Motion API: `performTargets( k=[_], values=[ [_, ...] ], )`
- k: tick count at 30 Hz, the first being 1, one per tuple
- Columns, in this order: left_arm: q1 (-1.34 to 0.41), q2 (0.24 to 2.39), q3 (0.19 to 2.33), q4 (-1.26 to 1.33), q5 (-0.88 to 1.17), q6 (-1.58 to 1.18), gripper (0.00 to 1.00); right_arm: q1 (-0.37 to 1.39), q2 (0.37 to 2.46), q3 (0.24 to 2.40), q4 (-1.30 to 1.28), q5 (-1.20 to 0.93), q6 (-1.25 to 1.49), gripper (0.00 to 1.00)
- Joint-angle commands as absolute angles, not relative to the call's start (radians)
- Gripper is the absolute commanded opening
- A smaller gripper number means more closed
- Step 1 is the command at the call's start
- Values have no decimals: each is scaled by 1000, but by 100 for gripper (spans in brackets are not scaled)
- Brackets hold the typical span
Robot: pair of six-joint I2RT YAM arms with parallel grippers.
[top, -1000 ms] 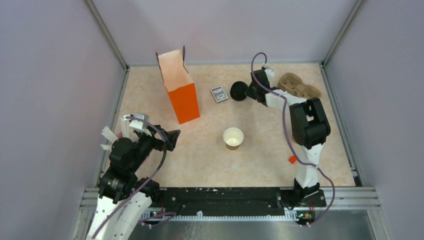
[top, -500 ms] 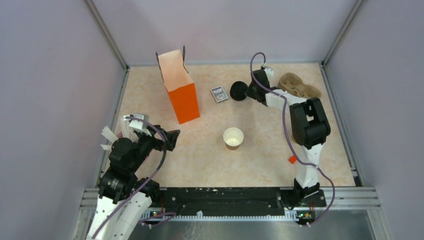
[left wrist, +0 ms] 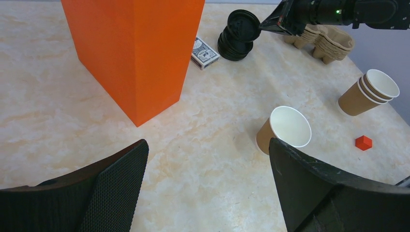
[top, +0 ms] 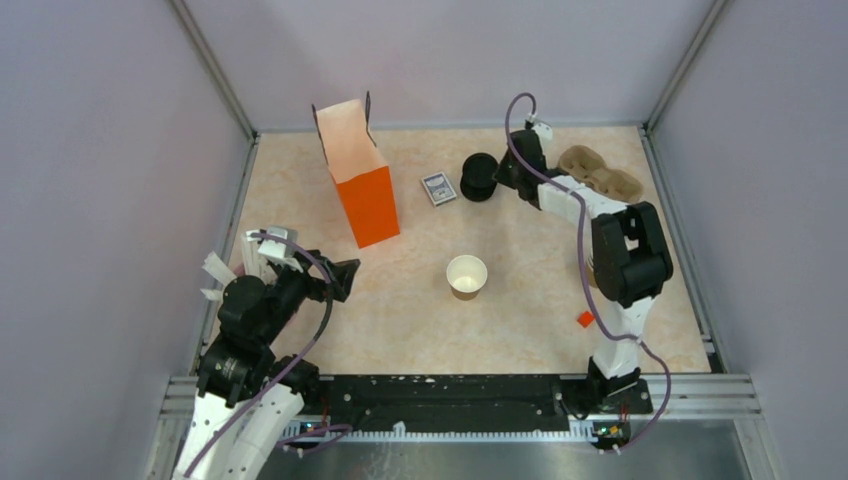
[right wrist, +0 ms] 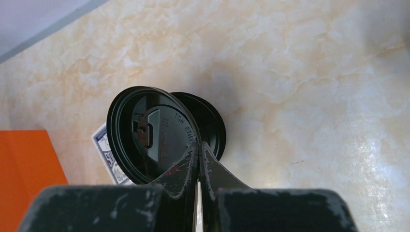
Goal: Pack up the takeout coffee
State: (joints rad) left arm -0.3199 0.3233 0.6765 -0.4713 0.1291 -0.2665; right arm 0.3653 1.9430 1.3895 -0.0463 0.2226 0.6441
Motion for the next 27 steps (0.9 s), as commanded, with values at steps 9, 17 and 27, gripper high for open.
performTargets(
  k=[9,17,27],
  values=[
    [-318,338,675,-433,114,-259,99,357,1816,1348,-23,163,590,0],
    [-317,359,693,-432,161,-258,99,357,1622,1209,-66,80,557,0],
    [-318,538,879,-421,473,-366,99,407,1283,996,-106,-143,579,0]
  ],
)
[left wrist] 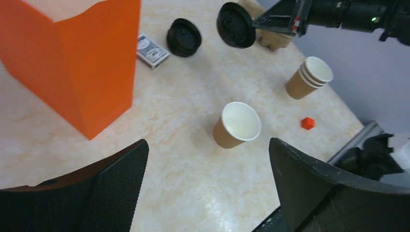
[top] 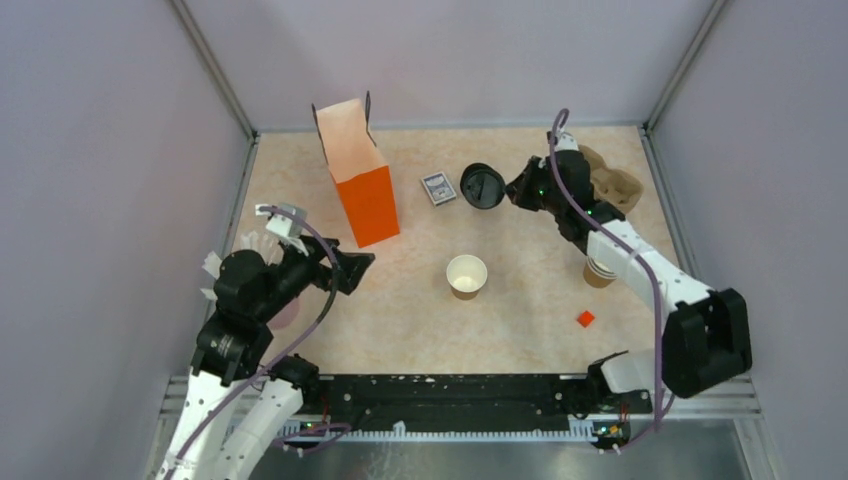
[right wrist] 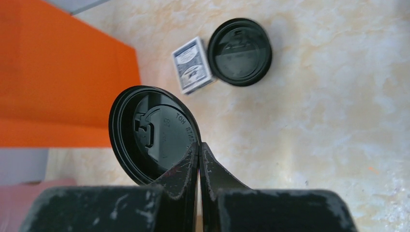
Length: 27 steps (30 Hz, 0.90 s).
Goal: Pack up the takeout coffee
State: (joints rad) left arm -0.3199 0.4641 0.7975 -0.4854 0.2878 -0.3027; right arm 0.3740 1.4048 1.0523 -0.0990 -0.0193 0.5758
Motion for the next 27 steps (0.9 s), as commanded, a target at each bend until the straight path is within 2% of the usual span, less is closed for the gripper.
performTargets(
  k=[1,5,13,19,27],
  values=[
    [-318,561,890,-415,502,-379,99,421,1252,974,-106,-169,589,0],
    [-318,629,900,-359,596,-459,99,526,1122,876,-87,-188,635,0],
    [-320,731,780,-136,725,-595,99,711,951,709,40,-197,787,0],
    [-353,791,767,-66,723,-633,99,801,933,699,56,-176,807,0],
    [-438,886,752,-54,690,-614,97,824,937,712,76,-163,813,0]
  ],
)
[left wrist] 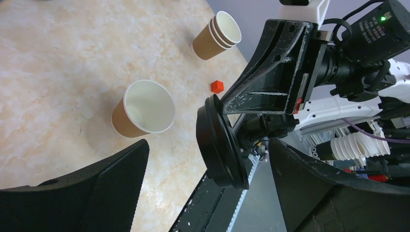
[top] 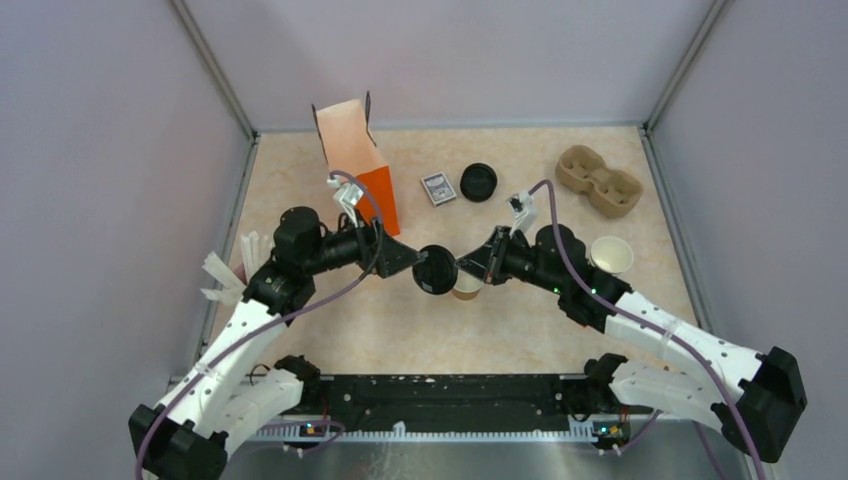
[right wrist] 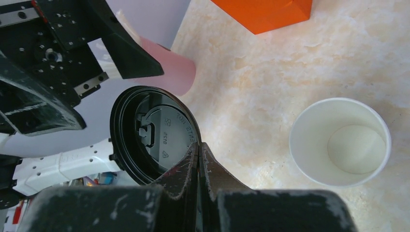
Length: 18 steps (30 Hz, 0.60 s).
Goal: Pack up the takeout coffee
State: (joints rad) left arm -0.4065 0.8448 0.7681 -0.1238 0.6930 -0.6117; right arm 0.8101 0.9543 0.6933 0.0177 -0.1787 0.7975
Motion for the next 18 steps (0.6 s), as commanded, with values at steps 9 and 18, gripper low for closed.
performTargets(
  k=[9,18],
  values=[
    [-472,933,734,-8,688,-630,76,824,956,713,77,-156,804,0],
    [-476,949,714,41,707,-652,49,824,973,718,69,-140,788,0]
  ],
)
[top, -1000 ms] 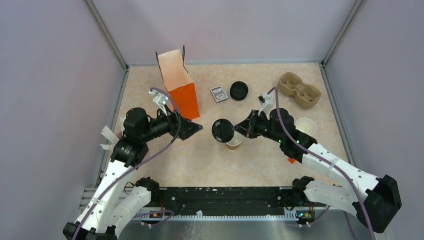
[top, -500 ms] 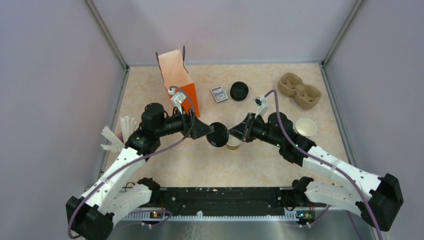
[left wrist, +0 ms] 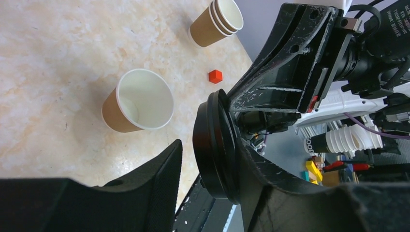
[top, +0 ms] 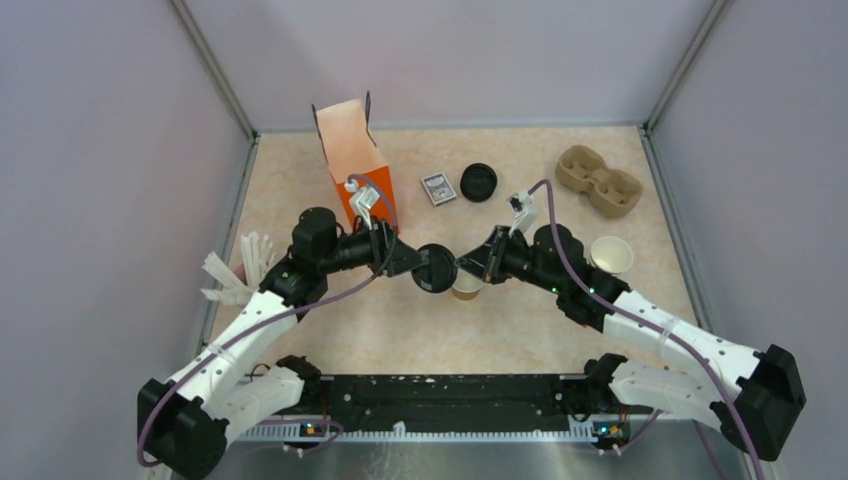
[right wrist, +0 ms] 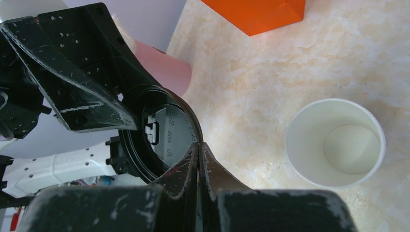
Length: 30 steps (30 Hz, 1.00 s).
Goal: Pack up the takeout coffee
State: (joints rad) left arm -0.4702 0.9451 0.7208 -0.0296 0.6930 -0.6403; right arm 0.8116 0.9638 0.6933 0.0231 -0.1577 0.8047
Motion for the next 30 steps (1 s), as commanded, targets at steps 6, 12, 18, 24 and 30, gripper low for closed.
performTargets(
  k=[6,12,18,24,30],
  values=[
    [-475,935,713,28,647,-715,43,825,979,725,37,-102,760,5],
    [-475,939,707,18,635,-751,36,824,976,735,10,-84,738,16],
    [-476,946,719,-71,573,-652,43,824,980,730,3,-68,696,18],
    [-477,939,773,-332,369,-493,71,824,988,735,-101,-84,628,30],
    [-477,937,791,-443,243,-466,79,890,1000,693,-18,-121,597,43]
  ],
)
